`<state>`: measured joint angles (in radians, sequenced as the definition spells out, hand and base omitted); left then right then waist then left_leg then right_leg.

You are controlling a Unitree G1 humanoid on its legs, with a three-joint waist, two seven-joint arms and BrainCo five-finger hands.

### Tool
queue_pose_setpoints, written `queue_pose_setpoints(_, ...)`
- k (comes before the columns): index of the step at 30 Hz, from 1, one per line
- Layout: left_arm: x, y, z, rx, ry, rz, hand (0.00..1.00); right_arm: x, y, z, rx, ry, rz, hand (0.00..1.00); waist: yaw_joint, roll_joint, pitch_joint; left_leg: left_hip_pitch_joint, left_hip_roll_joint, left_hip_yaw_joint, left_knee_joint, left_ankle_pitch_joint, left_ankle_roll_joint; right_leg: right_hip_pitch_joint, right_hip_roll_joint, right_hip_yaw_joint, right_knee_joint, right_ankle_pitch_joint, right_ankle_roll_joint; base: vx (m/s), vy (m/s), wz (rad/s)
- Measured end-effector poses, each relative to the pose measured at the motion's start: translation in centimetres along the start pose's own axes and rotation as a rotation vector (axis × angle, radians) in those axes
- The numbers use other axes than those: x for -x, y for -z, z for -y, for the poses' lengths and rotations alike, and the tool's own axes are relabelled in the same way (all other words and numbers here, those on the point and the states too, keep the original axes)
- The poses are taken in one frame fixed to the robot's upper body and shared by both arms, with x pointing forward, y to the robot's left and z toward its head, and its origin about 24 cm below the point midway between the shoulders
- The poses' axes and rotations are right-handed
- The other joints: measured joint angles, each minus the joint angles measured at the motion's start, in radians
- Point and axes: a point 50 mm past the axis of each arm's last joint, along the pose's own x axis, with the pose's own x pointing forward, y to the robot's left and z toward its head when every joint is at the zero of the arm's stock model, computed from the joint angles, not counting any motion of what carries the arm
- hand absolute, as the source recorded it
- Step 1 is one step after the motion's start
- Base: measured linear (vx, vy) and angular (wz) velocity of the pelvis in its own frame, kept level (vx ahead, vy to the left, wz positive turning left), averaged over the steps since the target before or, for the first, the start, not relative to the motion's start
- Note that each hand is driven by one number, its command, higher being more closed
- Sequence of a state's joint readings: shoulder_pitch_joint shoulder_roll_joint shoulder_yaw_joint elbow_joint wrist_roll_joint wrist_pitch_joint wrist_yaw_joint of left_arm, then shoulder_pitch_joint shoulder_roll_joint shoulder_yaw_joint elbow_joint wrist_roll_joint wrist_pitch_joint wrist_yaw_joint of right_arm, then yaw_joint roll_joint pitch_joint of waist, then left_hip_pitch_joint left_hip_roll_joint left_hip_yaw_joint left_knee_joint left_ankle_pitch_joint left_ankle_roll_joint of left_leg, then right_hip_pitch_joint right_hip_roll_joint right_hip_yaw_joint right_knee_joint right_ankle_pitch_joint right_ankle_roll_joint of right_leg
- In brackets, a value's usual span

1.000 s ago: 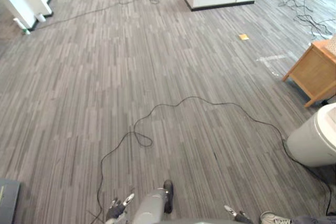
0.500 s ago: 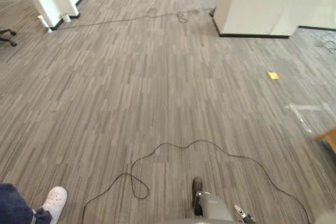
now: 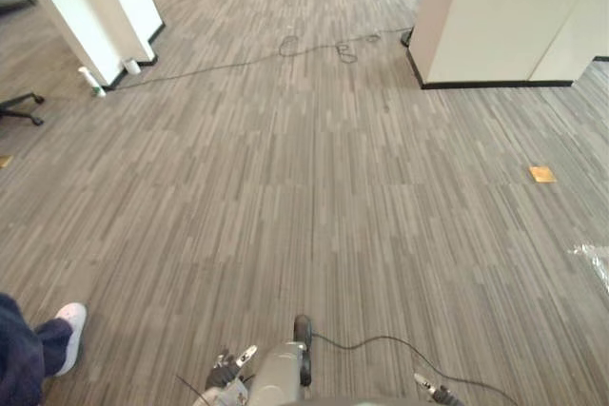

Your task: Organize washtable

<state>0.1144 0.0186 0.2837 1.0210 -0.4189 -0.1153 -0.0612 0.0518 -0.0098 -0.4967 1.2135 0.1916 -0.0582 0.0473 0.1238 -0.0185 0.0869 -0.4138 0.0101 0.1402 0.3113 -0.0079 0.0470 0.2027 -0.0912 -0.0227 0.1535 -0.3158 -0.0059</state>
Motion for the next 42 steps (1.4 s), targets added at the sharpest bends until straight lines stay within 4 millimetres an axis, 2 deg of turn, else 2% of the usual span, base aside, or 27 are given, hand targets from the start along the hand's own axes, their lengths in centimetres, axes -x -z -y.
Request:
queue_pose_setpoints(2, 0.0, 0.0, -0.3, 0.013, -0.016, -0.002, 0.0, 0.0, 0.1, 0.2, -0.013, -0.002, -0.001, 0.0, -0.006, -0.011, -0.002, 0.014, -0.037, 0.015, 0.059, -0.067, 0.047, -0.053, -0.036, 0.055, 0.182, 0.025, 0.043, 0.66, 0.275, 0.02)
queue_pose_setpoints(4, 0.0, 0.2, -0.9, -0.024, -0.032, -0.02, 0.0, 0.2, 0.7, 0.6, -0.035, 0.011, -0.016, 0.0, -0.008, -0.017, 0.006, 0.144, -0.078, 0.022, 0.052, -0.154, 0.068, -0.178, -0.047, 0.143, 0.606, 0.176, 0.223, 0.74, 0.33, 0.09)
queue_pose_setpoints(5, 0.0, 0.3, -1.0, -0.038, -0.034, -0.026, 0.0, 0.2, 0.6, 0.6, -0.037, 0.01, -0.011, 0.0, -0.012, -0.017, 0.009, 0.185, -0.089, 0.016, 0.038, -0.165, 0.07, -0.203, -0.05, 0.141, 0.699, 0.194, 0.229, 0.66, 0.272, 0.11)
queue_pose_setpoints(8, 0.3, 0.9, -1.2, -0.109, -0.022, -0.056, 0.0, 0.1, -0.5, 0.4, -0.03, -0.002, 0.038, 0.0, -0.051, 0.01, 0.023, 0.385, -0.107, -0.032, -0.069, -0.212, 0.086, -0.317, -0.051, 0.04, 0.913, 0.148, 0.141, 0.52, 0.175, 0.19)
queue_pose_setpoints(9, 0.2, 1.0, -1.0, -0.157, -0.006, -0.065, 0.0, 0.1, -1.1, 0.3, -0.036, -0.005, 0.072, 0.0, -0.06, 0.024, 0.027, 0.483, -0.103, -0.055, -0.133, -0.223, 0.091, -0.397, -0.046, -0.046, 0.904, 0.087, 0.081, 0.53, 0.109, 0.16)
queue_pose_setpoints(12, -0.1, 1.1, -0.1, -0.185, 0.02, -0.093, 0.0, 0.1, -1.5, 0.8, -0.055, 0.008, 0.094, 0.0, -0.09, 0.028, 0.044, 0.589, -0.082, -0.111, -0.156, -0.285, 0.095, -0.535, -0.018, -0.153, 0.655, 0.037, 0.045, 0.59, 0.028, 0.59)
queue_pose_setpoints(14, -0.2, 1.1, 0.4, -0.194, 0.032, -0.095, 0.0, 0.2, -1.1, 1.3, -0.063, 0.032, 0.087, 0.0, -0.107, 0.03, 0.045, 0.643, -0.068, -0.149, -0.172, -0.321, 0.082, -0.584, -0.005, -0.167, 0.391, 0.102, 0.049, 0.61, -0.038, 0.88)
queue_pose_setpoints(15, -0.1, 1.3, 0.4, -0.199, 0.028, -0.103, 0.0, 0.4, -0.4, 1.9, -0.075, 0.056, 0.067, 0.0, -0.116, 0.035, 0.043, 0.69, -0.045, -0.142, -0.205, -0.338, 0.045, -0.595, 0.009, -0.166, 0.184, 0.185, 0.047, 0.75, -0.104, 0.83)
queue_pose_setpoints(16, 0.2, 1.9, -0.1, -0.164, 0.004, -0.11, 0.0, 0.6, 0.5, 2.3, -0.091, 0.072, 0.046, 0.0, -0.118, 0.034, 0.042, 0.734, -0.03, -0.132, -0.2, -0.321, -0.004, -0.599, 0.022, -0.158, 0.13, 0.206, 0.024, 0.93, -0.139, 0.74)
queue_pose_setpoints(17, 0.3, 1.9, -0.4, -0.141, -0.01, -0.107, 0.0, 0.7, 0.9, 2.5, -0.091, 0.08, 0.035, 0.0, -0.116, 0.028, 0.04, 0.743, -0.028, -0.137, -0.168, -0.32, -0.01, -0.6, 0.031, -0.138, 0.145, 0.25, -0.013, 0.88, -0.154, 0.47)
queue_pose_setpoints(18, 0.5, 2.5, -0.6, -0.1, -0.029, -0.113, 0.0, 0.9, 1.2, 3.2, -0.088, 0.099, 0.034, 0.0, -0.12, 0.037, 0.012, 0.736, -0.003, -0.14, -0.076, -0.326, -0.023, -0.592, 0.062, -0.117, 0.184, 0.378, -0.074, 0.73, -0.145, 0.18)
queue_pose_setpoints(19, 0.6, 2.7, -0.6, -0.077, -0.036, -0.119, 0.0, 1.0, 0.9, 3.4, -0.088, 0.101, 0.043, 0.0, -0.117, 0.043, 0.004, 0.727, 0.01, -0.138, -0.028, -0.319, -0.036, -0.59, 0.073, -0.115, 0.208, 0.378, -0.053, 0.89, -0.154, -0.06)
queue_pose_setpoints(20, 0.8, 3.4, -0.3, -0.02, -0.043, -0.131, 0.0, 0.9, 0.1, 3.5, -0.075, 0.1, 0.067, 0.0, -0.115, 0.079, 0.004, 0.655, 0.044, -0.13, 0.159, -0.274, -0.09, -0.567, 0.107, -0.124, 0.23, 0.331, -0.053, 0.86, -0.139, -0.36)
queue_pose_setpoints(21, 0.8, 3.5, 0.0, 0.025, -0.049, -0.124, 0.0, 0.8, -0.8, 3.6, -0.067, 0.1, 0.098, 0.0, -0.109, 0.103, 0.016, 0.545, 0.072, -0.134, 0.419, -0.125, -0.115, -0.511, 0.143, -0.116, 0.202, 0.294, -0.071, 0.84, -0.115, -0.45)
queue_pose_setpoints(22, 0.8, 3.6, 0.2, 0.032, -0.047, -0.126, 0.0, 0.8, -1.0, 3.7, -0.066, 0.104, 0.104, 0.0, -0.107, 0.106, 0.021, 0.493, 0.096, -0.131, 0.526, -0.063, -0.144, -0.478, 0.162, -0.111, 0.179, 0.285, -0.078, 0.87, -0.114, -0.46)
queue_pose_setpoints(23, 0.7, 3.3, 0.1, 0.033, -0.049, -0.116, 0.0, 0.8, -1.0, 3.7, -0.073, 0.108, 0.103, 0.0, -0.108, 0.117, 0.031, 0.415, 0.149, -0.088, 0.71, -0.082, -0.117, -0.378, 0.195, -0.096, 0.125, 0.27, -0.092, 0.83, -0.096, -0.42)
queue_pose_setpoints(24, 0.4, 2.4, -0.3, 0.011, -0.05, -0.092, 0.0, 0.6, -0.8, 3.0, -0.075, 0.091, 0.086, 0.0, -0.106, 0.086, 0.052, 0.367, 0.164, -0.046, 0.786, -0.122, -0.082, -0.271, 0.196, -0.075, 0.078, 0.265, -0.101, 0.79, -0.103, -0.36)
queue_pose_setpoints(26, 0.1, 1.1, -0.5, -0.037, -0.038, -0.056, 0.0, 0.3, -0.5, 1.5, -0.063, 0.055, 0.061, 0.0, -0.103, 0.03, 0.055, 0.257, 0.153, 0.005, 0.769, -0.197, -0.067, -0.134, 0.17, -0.032, -0.008, 0.253, -0.104, 0.64, -0.075, -0.27)
queue_pose_setpoints(28, -0.1, 0.4, -0.3, -0.028, -0.027, -0.032, 0.0, 0.1, -0.7, 0.6, -0.053, 0.031, 0.053, 0.0, -0.083, 0.018, 0.056, 0.147, 0.146, 0.028, 0.659, -0.233, -0.065, -0.059, 0.15, -0.004, -0.069, 0.227, -0.078, 0.61, 0.008, -0.43)
queue_pose_setpoints(30, -0.2, 0.2, 0.3, -0.032, -0.011, -0.024, 0.0, 0.0, -1.0, 0.1, -0.022, 0.018, 0.059, 0.0, -0.055, 0.042, 0.056, 0.07, 0.126, 0.015, 0.351, -0.225, -0.074, 0.004, 0.134, 0.006, -0.109, 0.167, -0.055, 0.54, 0.126, -0.36)
queue_pose_setpoints(32, -0.1, 0.3, 0.2, -0.026, -0.011, -0.022, 0.0, 0.0, -1.2, 0.3, 0.003, 0.018, 0.056, 0.0, -0.052, 0.047, 0.053, 0.063, 0.094, -0.014, 0.015, -0.164, -0.125, 0.054, 0.113, 0.014, -0.111, 0.104, -0.035, 0.47, 0.196, -0.04)
queue_pose_setpoints(33, 0.0, 0.3, -0.3, -0.037, -0.023, -0.025, 0.0, 0.0, -1.1, 0.3, 0.036, 0.015, 0.052, 0.0, -0.045, 0.044, 0.049, 0.046, 0.084, -0.019, -0.083, -0.048, -0.113, 0.089, 0.091, 0.026, -0.108, 0.056, -0.014, 0.46, 0.222, -0.2)
queue_pose_setpoints(36, 0.5, 1.4, -1.8, -0.044, -0.072, -0.06, 0.0, 0.1, 0.0, 0.4, 0.042, 0.02, 0.012, 0.0, -0.022, 0.018, 0.005, 0.043, 0.035, -0.002, -0.04, 0.078, -0.029, 0.065, 0.028, 0.077, -0.026, 0.031, 0.003, 0.75, 0.386, -0.47)
queue_pose_setpoints(38, 1.1, 2.2, -3.7, -0.033, -0.13, -0.099, 0.0, 0.2, 0.7, 0.3, 0.027, 0.011, -0.005, 0.0, -0.03, -0.013, -0.014, 0.056, -0.01, 0.023, 0.029, -0.001, 0.024, -0.014, -0.015, 0.124, 0.21, 0.036, 0.04, 0.65, 0.369, -0.04)
queue_pose_setpoints(40, 1.2, 2.2, -4.2, -0.066, -0.14, -0.112, 0.0, 0.3, 0.9, 0.3, -0.001, 0.01, -0.009, 0.0, -0.036, -0.029, -0.007, 0.157, -0.069, 0.026, 0.049, -0.097, 0.064, -0.122, -0.018, 0.216, 0.583, 0.194, 0.208, 0.72, 0.373, 0.2)
queue_pose_setpoints(41, 1.2, 2.2, -4.2, -0.074, -0.14, -0.117, 0.0, 0.2, 0.8, 0.3, -0.004, 0.009, -0.006, 0.0, -0.039, -0.028, -0.005, 0.194, -0.084, 0.022, 0.044, -0.114, 0.07, -0.147, -0.019, 0.219, 0.675, 0.213, 0.223, 0.52, 0.262, 0.31)
queue_pose_setpoints(42, 1.3, 2.4, -4.2, -0.089, -0.135, -0.127, 0.0, 0.2, 0.4, 0.3, -0.013, 0.005, 0.012, 0.0, -0.058, -0.01, 0.007, 0.298, -0.107, 0.006, 0.011, -0.146, 0.08, -0.204, -0.037, 0.18, 0.849, 0.204, 0.195, 0.4, 0.187, 0.27)
